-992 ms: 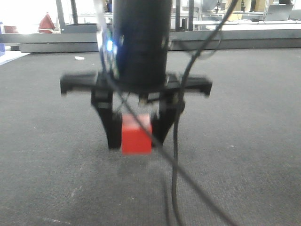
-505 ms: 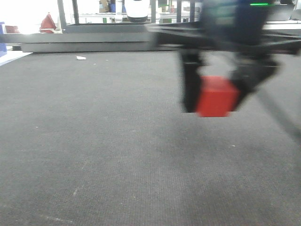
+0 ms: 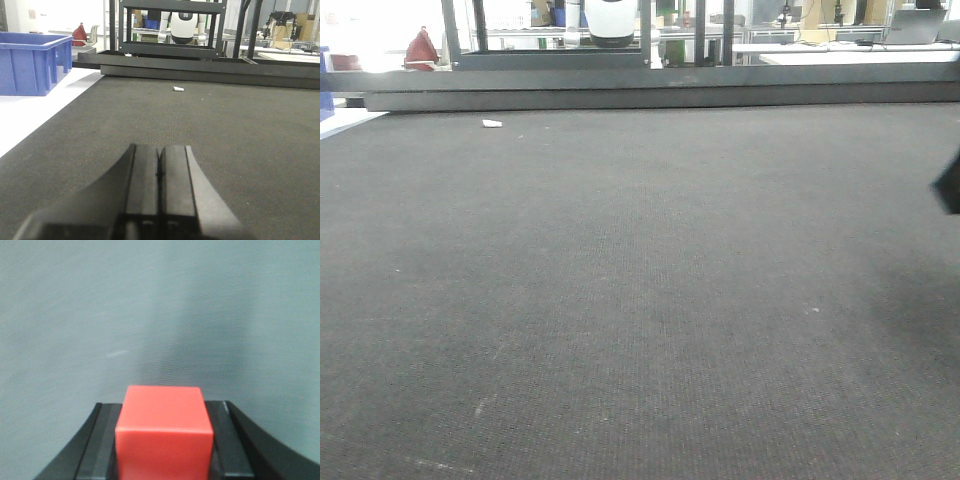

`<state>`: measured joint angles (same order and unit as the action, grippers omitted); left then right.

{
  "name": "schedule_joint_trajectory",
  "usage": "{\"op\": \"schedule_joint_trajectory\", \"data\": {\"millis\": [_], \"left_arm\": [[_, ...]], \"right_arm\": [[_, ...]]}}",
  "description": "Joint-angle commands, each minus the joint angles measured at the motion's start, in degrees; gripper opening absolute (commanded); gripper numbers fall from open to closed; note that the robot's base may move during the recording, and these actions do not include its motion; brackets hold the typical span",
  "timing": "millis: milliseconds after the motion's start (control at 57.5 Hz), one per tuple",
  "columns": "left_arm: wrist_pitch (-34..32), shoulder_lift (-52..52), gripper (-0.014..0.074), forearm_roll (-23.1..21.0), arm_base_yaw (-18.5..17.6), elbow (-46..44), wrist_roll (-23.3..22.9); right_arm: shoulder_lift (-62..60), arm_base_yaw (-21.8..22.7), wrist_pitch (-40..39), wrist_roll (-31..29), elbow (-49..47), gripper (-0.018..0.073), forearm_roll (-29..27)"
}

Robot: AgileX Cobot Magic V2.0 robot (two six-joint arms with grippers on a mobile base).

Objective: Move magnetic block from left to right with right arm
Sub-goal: 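Close the right gripper on the red cube and lift it, then hold the red cube raised in the right gripper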

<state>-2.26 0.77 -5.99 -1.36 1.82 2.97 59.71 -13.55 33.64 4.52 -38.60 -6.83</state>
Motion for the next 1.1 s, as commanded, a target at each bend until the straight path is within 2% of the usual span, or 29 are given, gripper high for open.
{"op": "schedule_joint_trajectory", "data": {"millis": [0, 435, 609, 731, 870, 1079], "left_arm": [[-4.95, 0.62, -0.0126, -0.27, 0.05, 0.44, 0.01], [-4.95, 0.62, -0.0126, -0.27, 0.05, 0.44, 0.01], [-4.95, 0.62, -0.0126, -0.27, 0.05, 0.44, 0.01], [-4.95, 0.62, -0.0126, -0.27, 0.05, 0.44, 0.01], [-4.95, 0.62, -0.0126, -0.27, 0.05, 0.44, 0.01], [-4.95, 0.62, -0.0126, -0.27, 0.05, 0.44, 0.01]], "right_arm": [[-4.70, 2.47, -8.13, -1.15, 1.78, 0.0241, -0.64], [-24.33, 4.72, -31.87, -1.22, 15.29, 0.0241, 1.98], [-32.45, 9.66, -32.69, -1.22, 18.02, 0.0241, 2.47], [-37.63, 12.16, -32.88, -1.22, 18.83, 0.0241, 7.19], [-43.15, 12.45, -33.10, -1.22, 18.83, 0.0241, 13.86], [-46.59, 12.45, -32.93, -1.17, 18.83, 0.0241, 14.26]]}}
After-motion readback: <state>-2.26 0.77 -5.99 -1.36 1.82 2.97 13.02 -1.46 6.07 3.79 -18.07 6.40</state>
